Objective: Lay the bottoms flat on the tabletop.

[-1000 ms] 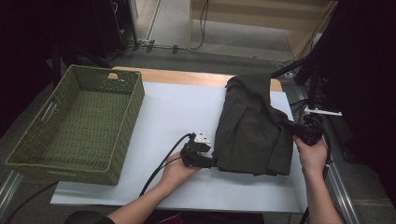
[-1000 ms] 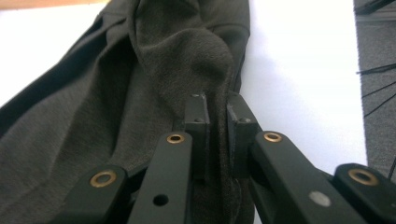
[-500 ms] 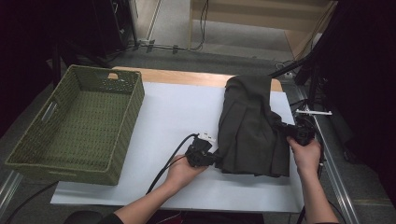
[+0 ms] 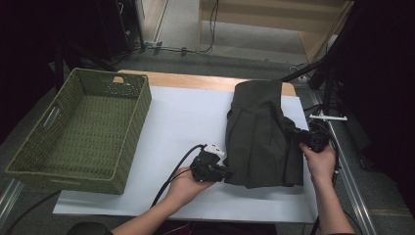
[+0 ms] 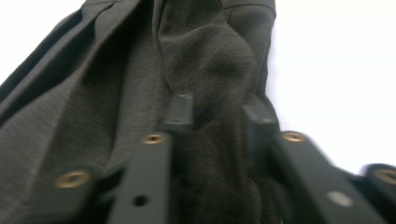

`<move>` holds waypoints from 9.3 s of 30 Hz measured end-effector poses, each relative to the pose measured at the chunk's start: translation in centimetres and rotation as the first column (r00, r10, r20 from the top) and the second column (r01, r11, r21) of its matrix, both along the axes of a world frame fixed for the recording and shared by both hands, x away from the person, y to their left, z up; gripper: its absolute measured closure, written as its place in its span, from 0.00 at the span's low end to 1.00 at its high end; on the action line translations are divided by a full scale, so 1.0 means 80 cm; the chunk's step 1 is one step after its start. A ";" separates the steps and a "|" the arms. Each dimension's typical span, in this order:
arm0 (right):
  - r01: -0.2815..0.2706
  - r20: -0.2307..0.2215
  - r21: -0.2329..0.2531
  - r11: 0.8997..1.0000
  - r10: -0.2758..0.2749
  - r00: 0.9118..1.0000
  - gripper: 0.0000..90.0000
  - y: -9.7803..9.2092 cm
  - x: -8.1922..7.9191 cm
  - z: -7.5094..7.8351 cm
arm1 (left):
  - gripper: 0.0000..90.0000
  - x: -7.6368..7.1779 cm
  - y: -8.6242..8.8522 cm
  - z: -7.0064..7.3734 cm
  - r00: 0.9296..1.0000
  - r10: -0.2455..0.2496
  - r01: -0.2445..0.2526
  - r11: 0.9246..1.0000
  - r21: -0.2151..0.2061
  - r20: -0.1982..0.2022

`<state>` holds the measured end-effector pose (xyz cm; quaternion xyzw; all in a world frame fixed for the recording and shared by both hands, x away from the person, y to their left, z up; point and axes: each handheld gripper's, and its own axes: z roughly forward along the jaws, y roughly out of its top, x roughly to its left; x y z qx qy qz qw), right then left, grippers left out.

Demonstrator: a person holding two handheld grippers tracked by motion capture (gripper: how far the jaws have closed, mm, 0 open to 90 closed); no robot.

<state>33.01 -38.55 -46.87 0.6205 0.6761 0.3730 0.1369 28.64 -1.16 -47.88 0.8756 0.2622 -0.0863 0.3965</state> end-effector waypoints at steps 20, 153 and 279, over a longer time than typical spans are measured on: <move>-0.022 0.014 -0.074 0.997 0.023 1.000 0.52 0.000 -0.040 0.000 | 0.47 0.029 0.040 0.025 0.989 0.073 -0.070 0.997 -0.029 0.131; -0.262 0.084 -0.070 0.962 0.268 0.960 0.49 0.134 -0.014 0.023 | 0.43 0.126 0.083 0.040 0.938 0.328 -0.329 0.944 -0.006 0.117; -0.202 -0.117 -0.036 0.979 0.197 0.973 0.96 0.079 -0.124 -0.003 | 0.46 0.084 0.111 0.025 0.955 0.267 -0.276 0.959 0.061 0.130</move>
